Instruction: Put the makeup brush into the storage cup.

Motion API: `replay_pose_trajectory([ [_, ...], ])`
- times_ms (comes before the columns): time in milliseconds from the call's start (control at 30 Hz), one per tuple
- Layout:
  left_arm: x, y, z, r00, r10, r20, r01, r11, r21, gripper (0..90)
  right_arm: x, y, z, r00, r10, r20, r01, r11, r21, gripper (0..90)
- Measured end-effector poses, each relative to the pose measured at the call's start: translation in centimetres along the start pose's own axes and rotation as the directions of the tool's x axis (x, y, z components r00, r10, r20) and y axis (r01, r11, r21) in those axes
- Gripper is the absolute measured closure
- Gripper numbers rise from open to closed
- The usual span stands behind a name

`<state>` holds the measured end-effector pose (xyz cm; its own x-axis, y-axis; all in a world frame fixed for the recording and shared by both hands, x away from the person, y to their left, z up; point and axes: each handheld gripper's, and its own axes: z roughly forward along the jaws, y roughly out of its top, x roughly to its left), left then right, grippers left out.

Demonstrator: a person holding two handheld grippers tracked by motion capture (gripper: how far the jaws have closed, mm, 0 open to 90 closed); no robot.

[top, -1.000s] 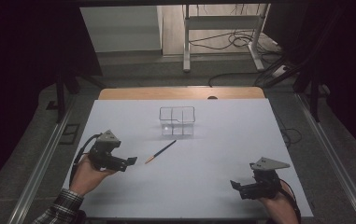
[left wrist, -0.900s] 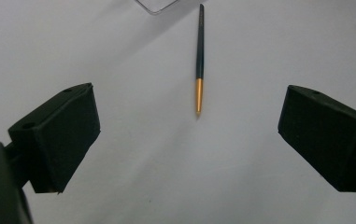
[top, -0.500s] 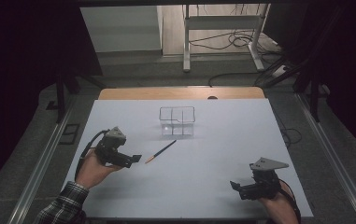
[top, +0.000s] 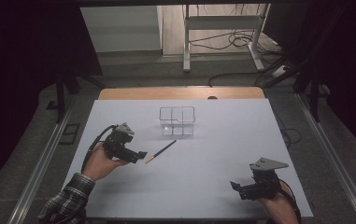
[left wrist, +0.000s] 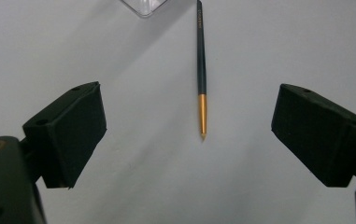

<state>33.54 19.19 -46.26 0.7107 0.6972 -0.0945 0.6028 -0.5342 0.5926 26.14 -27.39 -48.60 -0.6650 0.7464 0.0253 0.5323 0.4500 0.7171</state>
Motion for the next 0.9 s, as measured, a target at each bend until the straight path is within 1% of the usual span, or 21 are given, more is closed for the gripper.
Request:
replay_pose_trajectory([
  [167, 0.1, 0.8, 0.3, 0.9999, 0.012, 0.000, -0.012, 0.9998, 0.013, 11.5, 0.0, 0.0, 0.0, 1.0000, 0.001, -0.002, -0.001, 1.000, 0.002, 0.7],
  [333, 0.1, 1.5, 0.8, 0.9997, 0.026, 0.001, -0.026, 0.9992, 0.031, 12.6, 0.0, 0.0, 0.0, 1.0000, -0.004, 0.005, 0.004, 1.000, -0.003, 0.6],
  [367, 0.1, 1.9, 1.0, 0.9995, 0.031, 0.000, -0.031, 0.9986, 0.042, 12.8, -0.1, 0.0, 0.0, 1.0000, -0.002, 0.005, 0.002, 1.000, -0.004, 0.6],
  [533, 0.1, 2.5, 1.5, 0.9994, 0.035, 0.006, -0.036, 0.9979, 0.053, 14.2, 0.0, 0.0, 0.0, 1.0000, 0.000, 0.001, 0.000, 1.000, -0.001, 0.6],
  [767, 0.0, 3.4, 2.2, 0.9983, 0.057, 0.006, -0.058, 0.9941, 0.091, 16.7, 0.0, 0.0, 0.1, 1.0000, 0.000, -0.005, 0.000, 1.000, 0.006, 0.6],
  [900, 0.1, 4.0, 2.6, 0.9979, 0.063, 0.015, -0.065, 0.9923, 0.105, 18.9, 0.0, -0.1, 0.2, 1.0000, 0.001, -0.007, -0.001, 1.000, 0.010, 0.6],
])
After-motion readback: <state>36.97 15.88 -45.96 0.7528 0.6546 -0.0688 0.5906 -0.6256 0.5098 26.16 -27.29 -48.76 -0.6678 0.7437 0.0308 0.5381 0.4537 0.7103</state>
